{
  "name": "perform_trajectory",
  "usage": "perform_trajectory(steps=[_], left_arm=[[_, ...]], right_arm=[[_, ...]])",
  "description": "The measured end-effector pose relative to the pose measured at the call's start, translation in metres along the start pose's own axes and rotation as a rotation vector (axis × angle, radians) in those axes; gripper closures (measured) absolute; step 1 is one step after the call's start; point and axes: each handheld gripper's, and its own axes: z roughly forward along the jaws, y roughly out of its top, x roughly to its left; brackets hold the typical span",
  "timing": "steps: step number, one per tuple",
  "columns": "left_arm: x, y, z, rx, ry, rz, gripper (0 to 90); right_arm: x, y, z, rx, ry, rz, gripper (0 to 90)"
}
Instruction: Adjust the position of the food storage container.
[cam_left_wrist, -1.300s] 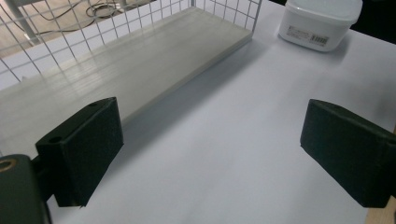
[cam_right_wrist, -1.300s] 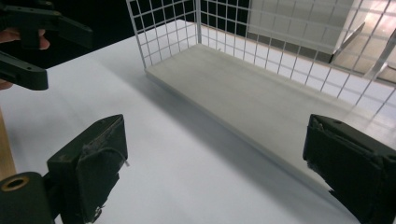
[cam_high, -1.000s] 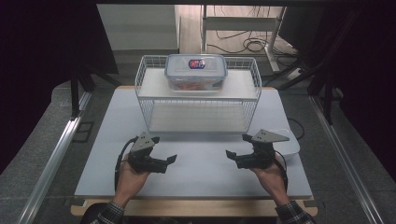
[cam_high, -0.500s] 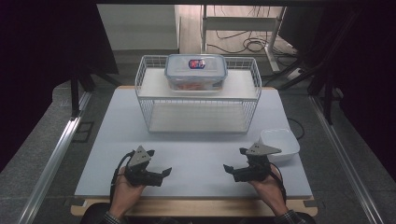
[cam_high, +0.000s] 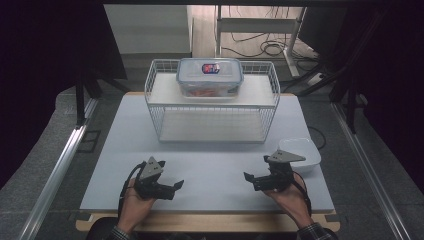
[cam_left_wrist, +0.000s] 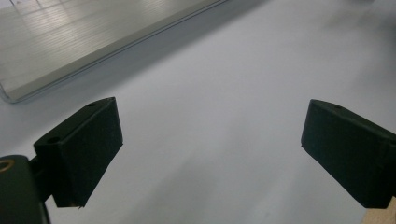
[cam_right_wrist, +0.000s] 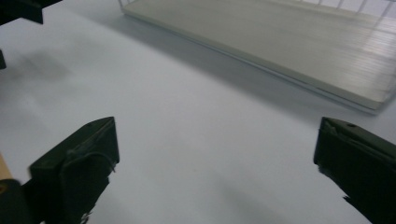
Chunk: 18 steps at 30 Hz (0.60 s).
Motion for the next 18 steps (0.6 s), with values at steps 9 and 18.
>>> perform_trajectory(steps=[9, 18], left_arm=[[0.002, -0.001, 0.002, 0.009, -0.004, -0.007, 4.9], [0.001, -0.002, 0.004, 0.028, -0.001, 0.007, 5.0]], right_arm=[[-0.028, 0.003, -0.024, -0.009, -0.105, 0.016, 47.1], [-0.071, -0.003, -0.051, -0.007, -0.218, 0.044, 88.8]])
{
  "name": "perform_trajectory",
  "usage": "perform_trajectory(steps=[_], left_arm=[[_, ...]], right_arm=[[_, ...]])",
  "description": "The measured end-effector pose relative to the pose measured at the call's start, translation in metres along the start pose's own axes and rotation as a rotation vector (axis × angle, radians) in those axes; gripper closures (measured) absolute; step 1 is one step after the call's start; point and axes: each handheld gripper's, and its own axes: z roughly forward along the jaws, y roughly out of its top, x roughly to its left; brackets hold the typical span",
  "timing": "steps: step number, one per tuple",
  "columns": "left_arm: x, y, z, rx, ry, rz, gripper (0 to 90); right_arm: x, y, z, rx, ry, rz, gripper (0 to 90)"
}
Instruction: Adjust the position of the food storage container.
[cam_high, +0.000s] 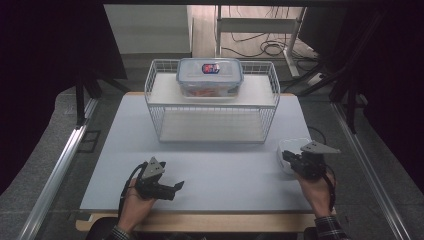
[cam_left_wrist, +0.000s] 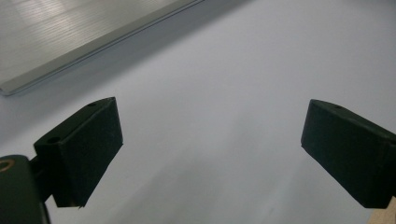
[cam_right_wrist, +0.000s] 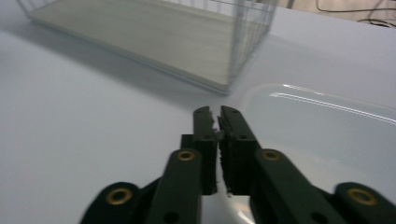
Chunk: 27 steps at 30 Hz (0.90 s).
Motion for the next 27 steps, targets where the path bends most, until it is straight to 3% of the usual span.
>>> perform_trajectory(steps=[10, 15, 20, 27], left_arm=[[-0.001, 0.000, 0.003, 0.012, -0.006, 0.002, 5.1], [-0.001, 0.000, 0.004, 0.017, -0.008, 0.004, 5.1], [-0.001, 0.000, 0.005, 0.020, -0.008, 0.004, 5.1], [-0.002, 0.000, 0.008, 0.030, -0.015, 0.008, 5.1]], right_arm=[[-0.048, -0.005, -0.018, -0.021, -0.133, 0.110, 89.8], [-0.066, -0.009, -0.023, -0.025, -0.185, 0.139, 89.6], [-0.079, -0.008, -0.023, -0.027, -0.239, 0.127, 89.5], [-0.095, -0.017, -0.011, 0.017, -0.266, 0.123, 89.2]])
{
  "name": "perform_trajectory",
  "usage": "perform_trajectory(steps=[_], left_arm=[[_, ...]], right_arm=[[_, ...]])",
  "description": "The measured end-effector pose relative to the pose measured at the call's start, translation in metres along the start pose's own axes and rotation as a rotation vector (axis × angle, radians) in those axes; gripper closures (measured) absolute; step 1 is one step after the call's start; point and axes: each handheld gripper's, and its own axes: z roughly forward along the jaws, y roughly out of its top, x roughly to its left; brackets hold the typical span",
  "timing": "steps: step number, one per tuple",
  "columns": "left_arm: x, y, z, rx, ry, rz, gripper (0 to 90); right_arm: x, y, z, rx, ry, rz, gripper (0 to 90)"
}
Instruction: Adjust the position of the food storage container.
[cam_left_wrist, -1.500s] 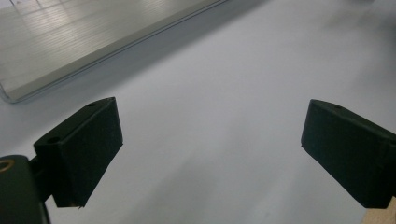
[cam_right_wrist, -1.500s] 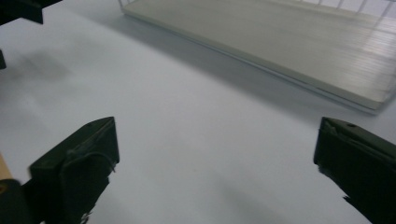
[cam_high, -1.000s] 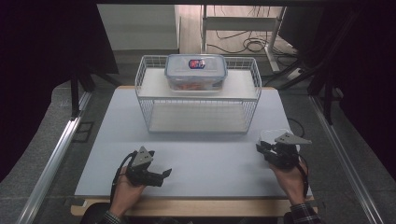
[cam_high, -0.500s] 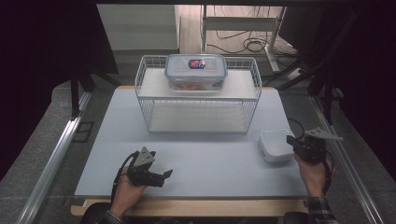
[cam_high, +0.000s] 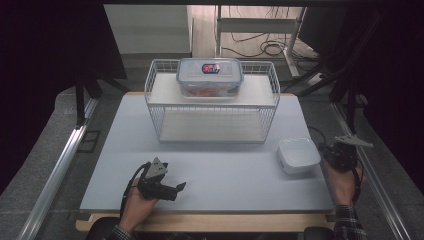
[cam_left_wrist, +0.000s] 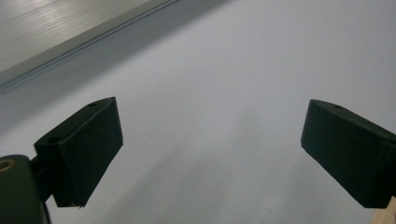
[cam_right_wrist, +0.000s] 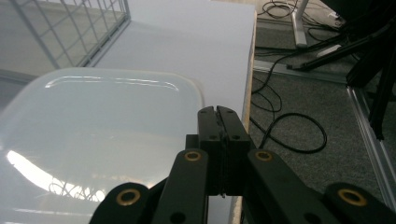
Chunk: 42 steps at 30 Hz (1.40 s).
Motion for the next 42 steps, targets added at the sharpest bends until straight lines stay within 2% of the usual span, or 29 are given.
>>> perform_trajectory(steps=[8, 10, 14, 31, 42], left_arm=[[-0.001, 0.000, 0.002, 0.004, -0.003, 0.000, 5.1], [-0.001, 0.001, 0.002, 0.004, -0.002, 0.001, 5.1], [-0.002, 0.001, 0.002, 0.006, -0.002, 0.004, 5.0], [-0.002, 0.001, 0.002, 0.012, -0.004, 0.008, 5.0], [-0.002, 0.001, 0.003, 0.015, -0.008, 0.004, 5.0]], right_arm=[[-0.004, -0.001, 0.016, 0.041, 0.011, -0.019, 89.5], [-0.004, -0.001, 0.016, 0.040, 0.030, -0.007, 89.5], [0.001, 0.000, 0.018, 0.040, 0.067, -0.016, 89.5], [0.045, 0.005, 0.021, 0.081, 0.197, -0.059, 89.5], [0.085, 0.008, 0.021, 0.124, 0.293, -0.131, 89.4]])
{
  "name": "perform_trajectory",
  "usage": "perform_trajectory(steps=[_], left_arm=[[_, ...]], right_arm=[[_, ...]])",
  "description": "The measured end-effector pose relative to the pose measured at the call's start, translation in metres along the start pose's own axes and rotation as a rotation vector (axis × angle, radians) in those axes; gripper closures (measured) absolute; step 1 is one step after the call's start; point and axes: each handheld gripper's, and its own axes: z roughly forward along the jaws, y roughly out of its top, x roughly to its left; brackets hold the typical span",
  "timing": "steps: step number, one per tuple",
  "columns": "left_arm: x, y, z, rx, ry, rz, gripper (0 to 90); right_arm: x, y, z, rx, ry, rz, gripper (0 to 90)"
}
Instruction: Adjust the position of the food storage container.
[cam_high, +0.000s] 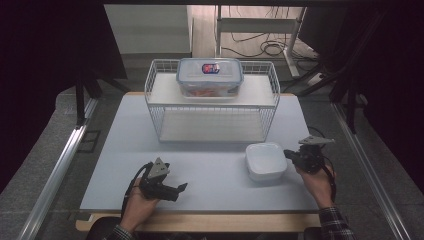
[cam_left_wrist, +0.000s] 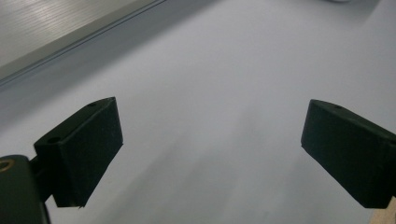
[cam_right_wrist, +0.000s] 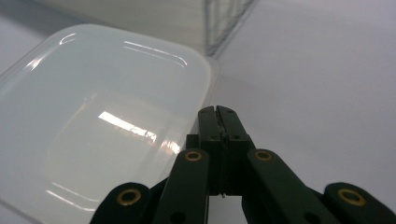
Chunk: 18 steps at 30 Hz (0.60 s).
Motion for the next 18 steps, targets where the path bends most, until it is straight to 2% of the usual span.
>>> perform_trajectory(steps=[4, 15, 18], left_arm=[[0.000, 0.000, 0.000, 0.002, -0.001, -0.005, 5.0], [0.000, 0.000, 0.001, 0.011, -0.001, -0.004, 5.1], [0.001, 0.000, 0.002, 0.016, -0.002, -0.006, 5.1]], right_arm=[[0.016, 0.003, 0.005, 0.016, 0.039, -0.033, 89.4], [0.056, 0.008, 0.017, 0.054, 0.157, -0.080, 89.2], [0.068, 0.010, 0.021, 0.059, 0.182, -0.111, 89.0]])
